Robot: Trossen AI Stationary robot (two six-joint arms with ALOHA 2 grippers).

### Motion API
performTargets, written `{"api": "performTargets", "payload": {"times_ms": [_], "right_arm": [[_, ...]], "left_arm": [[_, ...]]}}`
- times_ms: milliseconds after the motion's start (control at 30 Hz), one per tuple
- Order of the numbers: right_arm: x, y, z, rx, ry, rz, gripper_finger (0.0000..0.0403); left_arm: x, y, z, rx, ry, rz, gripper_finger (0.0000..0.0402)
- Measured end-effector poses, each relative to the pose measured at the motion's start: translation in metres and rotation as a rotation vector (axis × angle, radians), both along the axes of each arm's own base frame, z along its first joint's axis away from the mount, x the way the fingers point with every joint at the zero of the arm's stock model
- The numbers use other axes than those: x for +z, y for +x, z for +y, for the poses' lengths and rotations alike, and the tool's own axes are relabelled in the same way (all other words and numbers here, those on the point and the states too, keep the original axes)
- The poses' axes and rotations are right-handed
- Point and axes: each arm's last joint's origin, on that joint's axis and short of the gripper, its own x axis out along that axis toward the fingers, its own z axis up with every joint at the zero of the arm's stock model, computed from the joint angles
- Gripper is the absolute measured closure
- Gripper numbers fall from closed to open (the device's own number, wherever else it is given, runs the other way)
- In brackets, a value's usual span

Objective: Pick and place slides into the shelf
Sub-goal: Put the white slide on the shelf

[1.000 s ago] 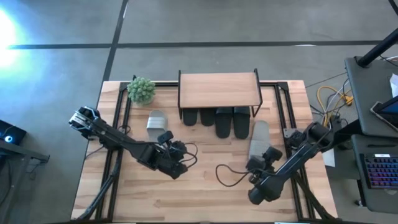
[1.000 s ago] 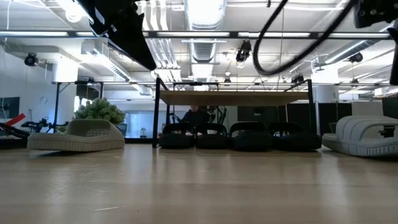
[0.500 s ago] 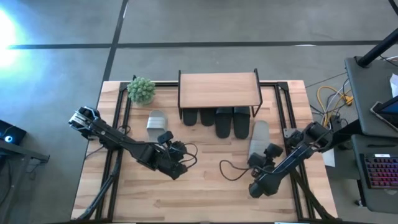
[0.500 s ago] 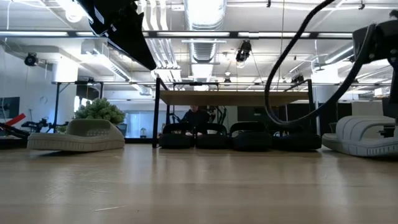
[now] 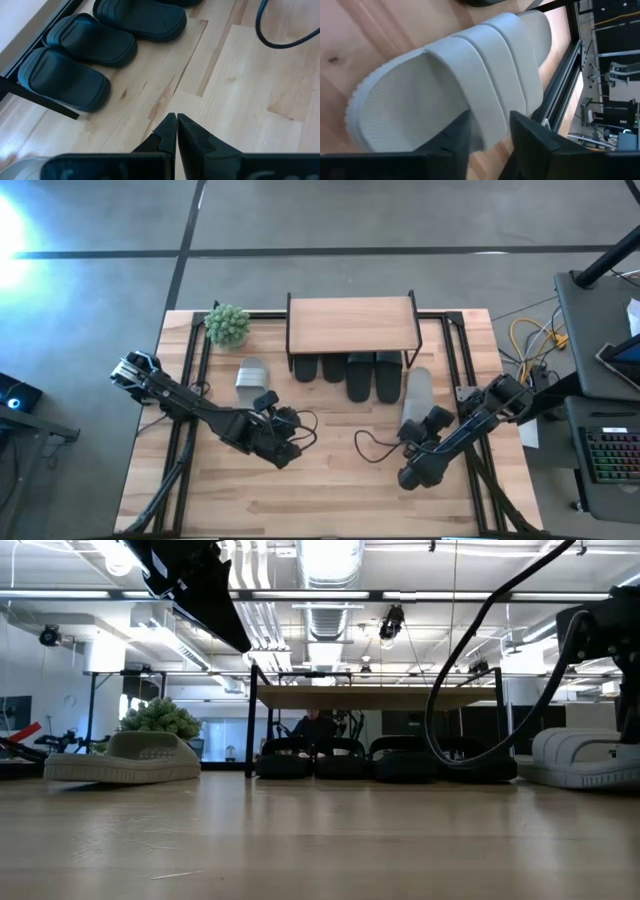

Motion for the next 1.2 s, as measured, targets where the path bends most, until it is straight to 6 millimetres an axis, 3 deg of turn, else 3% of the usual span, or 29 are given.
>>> {"api": "performTargets", "payload": {"times_ms": [267,567,733,867,1000,1200], "right_arm": [[0.001,0.001,0.000,-0.029,-0.007,-0.036,0.0386],[0.023,0.011,0.011,-0.030,0.035,-0.079,0.0395],[0.040,0.006,0.025,0.011,0.071,-0.122,0.0395],[0.042,-0.007,0.032,-0.075,0.171,-0.117,0.0387],[0.047,-0.015,0.031,-0.177,0.273,-0.157,0.0349],[0.057,-0.018,0.023,-0.071,0.276,-0.198,0.0272]], "left_arm": [[0.000,0.000,0.000,-0.001,-0.003,0.001,0.0402],[0.000,0.000,0.000,-0.002,-0.005,-0.002,0.0402],[0.000,0.000,0.000,-0.002,-0.006,-0.002,0.0402],[0.000,0.000,0.000,-0.002,-0.005,-0.001,0.0402],[0.000,0.001,0.002,0.003,-0.002,-0.001,0.0402],[-0.001,0.001,0.005,0.022,0.019,-0.004,0.0402]]}}
